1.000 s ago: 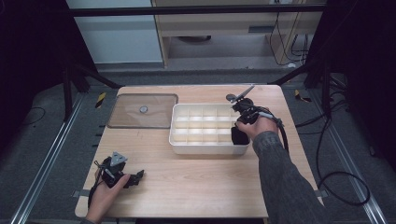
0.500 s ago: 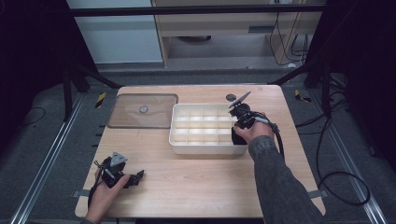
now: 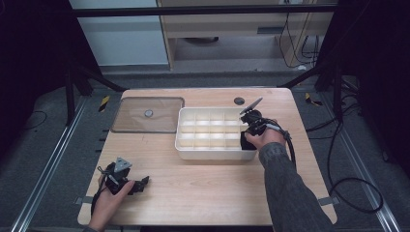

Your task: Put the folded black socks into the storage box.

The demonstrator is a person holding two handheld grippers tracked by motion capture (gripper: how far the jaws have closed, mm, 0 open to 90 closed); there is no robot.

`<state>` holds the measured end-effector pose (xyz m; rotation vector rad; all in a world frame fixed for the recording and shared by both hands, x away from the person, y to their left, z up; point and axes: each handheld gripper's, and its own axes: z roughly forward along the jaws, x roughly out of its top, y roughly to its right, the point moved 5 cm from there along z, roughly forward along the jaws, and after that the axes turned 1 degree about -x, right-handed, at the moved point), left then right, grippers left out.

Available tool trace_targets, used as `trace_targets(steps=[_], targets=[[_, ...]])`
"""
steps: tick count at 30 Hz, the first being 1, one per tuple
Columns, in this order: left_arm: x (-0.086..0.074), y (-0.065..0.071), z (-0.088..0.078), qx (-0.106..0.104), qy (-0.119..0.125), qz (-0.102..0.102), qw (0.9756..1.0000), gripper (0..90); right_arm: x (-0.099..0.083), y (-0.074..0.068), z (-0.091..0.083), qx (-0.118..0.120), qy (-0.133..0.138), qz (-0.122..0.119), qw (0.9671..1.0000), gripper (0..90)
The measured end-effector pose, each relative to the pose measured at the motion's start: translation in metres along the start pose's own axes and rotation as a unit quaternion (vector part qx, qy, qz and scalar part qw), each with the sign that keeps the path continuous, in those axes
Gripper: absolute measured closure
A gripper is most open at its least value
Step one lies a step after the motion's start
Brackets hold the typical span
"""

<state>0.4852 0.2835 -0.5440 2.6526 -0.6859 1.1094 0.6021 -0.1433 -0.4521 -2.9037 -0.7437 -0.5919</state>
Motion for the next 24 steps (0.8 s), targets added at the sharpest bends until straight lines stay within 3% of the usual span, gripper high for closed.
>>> trace_targets(steps=[24], targets=[[0.0001, 0.0001, 0.0001, 0.000, 0.001, 0.000, 1.0000, 0.0, -0.0096, -0.0026, 0.0039, 0.004, 0.010, -0.002, 0.9999, 90.0]])
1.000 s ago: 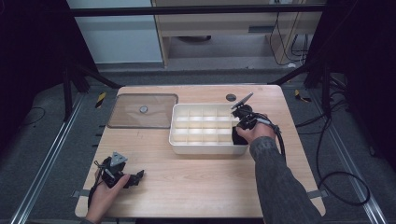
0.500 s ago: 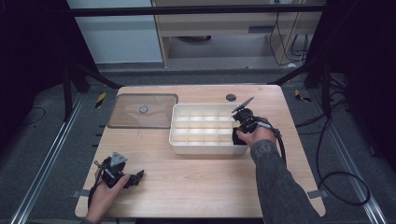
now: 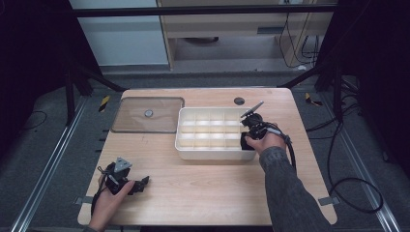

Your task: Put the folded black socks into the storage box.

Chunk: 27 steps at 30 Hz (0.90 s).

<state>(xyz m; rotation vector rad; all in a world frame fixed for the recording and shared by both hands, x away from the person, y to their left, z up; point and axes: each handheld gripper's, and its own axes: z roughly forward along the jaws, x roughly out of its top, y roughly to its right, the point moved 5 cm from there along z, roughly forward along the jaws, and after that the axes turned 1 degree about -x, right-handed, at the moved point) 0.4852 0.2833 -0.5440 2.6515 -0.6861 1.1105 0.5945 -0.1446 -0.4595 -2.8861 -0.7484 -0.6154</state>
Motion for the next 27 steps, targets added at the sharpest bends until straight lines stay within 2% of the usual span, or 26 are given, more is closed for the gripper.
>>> trace_targets(steps=[10, 11, 21, 25, 27], targets=[[0.000, 0.000, 0.000, 0.000, 0.000, 0.000, 1.0000, 0.0, -0.009, -0.006, 0.005, -0.001, -0.002, -0.002, 1.0000, 90.0], [0.000, 0.000, 0.000, -0.001, 0.000, 0.000, 1.0000, 0.0, -0.010, -0.005, 0.007, -0.005, 0.001, -0.013, 0.9999, 90.0], [0.000, 0.000, 0.000, -0.001, 0.000, -0.001, 1.0000, 0.0, -0.013, -0.008, 0.010, -0.004, -0.010, -0.006, 0.9999, 90.0], [0.000, 0.000, 0.000, 0.000, -0.001, 0.000, 1.0000, 0.0, -0.015, -0.008, 0.013, -0.010, -0.010, -0.016, 0.9998, 90.0], [0.000, 0.000, 0.000, -0.001, -0.001, 0.001, 1.0000, 0.0, -0.016, -0.009, 0.014, -0.007, -0.014, -0.008, 0.9998, 90.0]])
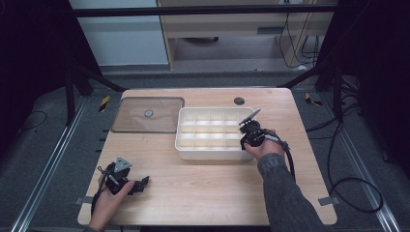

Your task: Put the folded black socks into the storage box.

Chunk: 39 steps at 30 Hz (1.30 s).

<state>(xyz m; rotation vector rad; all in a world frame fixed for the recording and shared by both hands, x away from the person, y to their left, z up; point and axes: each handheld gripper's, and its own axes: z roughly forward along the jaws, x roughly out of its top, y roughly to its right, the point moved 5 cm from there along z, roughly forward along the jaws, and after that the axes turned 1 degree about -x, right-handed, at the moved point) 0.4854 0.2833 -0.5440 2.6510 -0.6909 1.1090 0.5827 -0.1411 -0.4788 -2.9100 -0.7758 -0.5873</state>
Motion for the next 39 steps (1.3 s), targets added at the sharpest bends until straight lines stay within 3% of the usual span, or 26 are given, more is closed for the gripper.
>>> trace_targets(steps=[5, 7, 13, 19, 39], targets=[[0.0005, 0.0006, 0.0006, 0.000, 0.002, -0.003, 1.0000, 0.0, -0.0014, 0.0000, 0.0019, 0.003, 0.001, 0.004, 1.0000, 90.0], [0.0005, 0.0007, 0.0007, 0.000, 0.002, -0.003, 1.0000, 0.0, -0.0025, 0.0007, 0.0041, -0.002, 0.005, -0.005, 1.0000, 90.0], [0.0005, 0.0007, 0.0007, 0.000, 0.002, -0.003, 1.0000, 0.0, -0.0039, 0.0006, 0.0059, 0.008, 0.002, 0.008, 0.9999, 90.0], [0.0008, 0.0004, 0.0008, -0.001, 0.000, 0.001, 1.0000, 0.0, -0.0034, -0.0011, 0.0089, -0.001, -0.003, 0.007, 1.0000, 90.0], [0.0008, 0.0007, 0.0009, -0.002, 0.001, -0.001, 1.0000, 0.0, -0.0043, 0.0010, 0.0091, 0.019, -0.002, 0.020, 0.9996, 90.0]])
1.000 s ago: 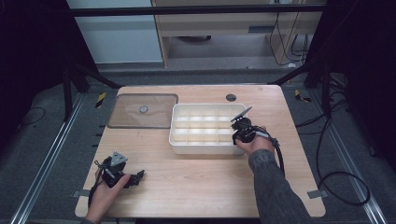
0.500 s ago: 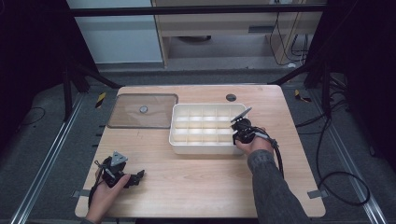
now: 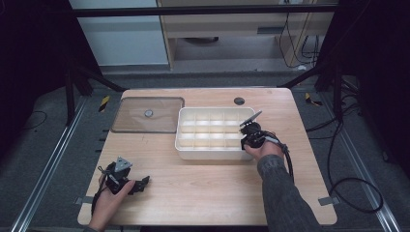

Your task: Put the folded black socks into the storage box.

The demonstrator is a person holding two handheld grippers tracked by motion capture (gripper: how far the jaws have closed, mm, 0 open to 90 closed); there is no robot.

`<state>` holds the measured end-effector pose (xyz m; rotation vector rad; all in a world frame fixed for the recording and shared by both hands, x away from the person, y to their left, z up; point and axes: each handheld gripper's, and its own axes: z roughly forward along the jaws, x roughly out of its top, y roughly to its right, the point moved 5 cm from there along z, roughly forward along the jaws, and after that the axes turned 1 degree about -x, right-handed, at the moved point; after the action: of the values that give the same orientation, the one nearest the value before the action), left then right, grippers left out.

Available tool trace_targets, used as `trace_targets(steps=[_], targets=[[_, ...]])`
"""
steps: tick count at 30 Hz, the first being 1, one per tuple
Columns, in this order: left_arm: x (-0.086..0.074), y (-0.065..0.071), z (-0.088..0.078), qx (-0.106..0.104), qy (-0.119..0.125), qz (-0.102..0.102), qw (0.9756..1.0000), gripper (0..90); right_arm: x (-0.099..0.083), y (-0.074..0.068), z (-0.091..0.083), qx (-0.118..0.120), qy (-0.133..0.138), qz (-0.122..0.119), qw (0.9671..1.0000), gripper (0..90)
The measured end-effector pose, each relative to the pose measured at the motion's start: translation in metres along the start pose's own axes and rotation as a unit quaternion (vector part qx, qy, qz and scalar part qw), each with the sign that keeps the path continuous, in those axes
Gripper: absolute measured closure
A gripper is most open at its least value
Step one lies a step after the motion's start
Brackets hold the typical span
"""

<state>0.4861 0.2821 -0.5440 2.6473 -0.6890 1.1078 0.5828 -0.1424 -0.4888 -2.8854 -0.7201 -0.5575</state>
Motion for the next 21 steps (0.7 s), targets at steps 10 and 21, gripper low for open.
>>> trace_targets(steps=[10, 21], targets=[[0.000, 0.000, 0.000, 0.000, 0.000, 0.001, 1.0000, 0.0, 0.001, 0.000, -0.004, 0.003, 0.000, 0.001, 1.0000, 90.0], [0.000, 0.000, 0.000, 0.000, 0.000, 0.001, 1.0000, 0.0, 0.002, -0.001, -0.030, 0.008, 0.034, -0.007, 0.9994, 90.0]])
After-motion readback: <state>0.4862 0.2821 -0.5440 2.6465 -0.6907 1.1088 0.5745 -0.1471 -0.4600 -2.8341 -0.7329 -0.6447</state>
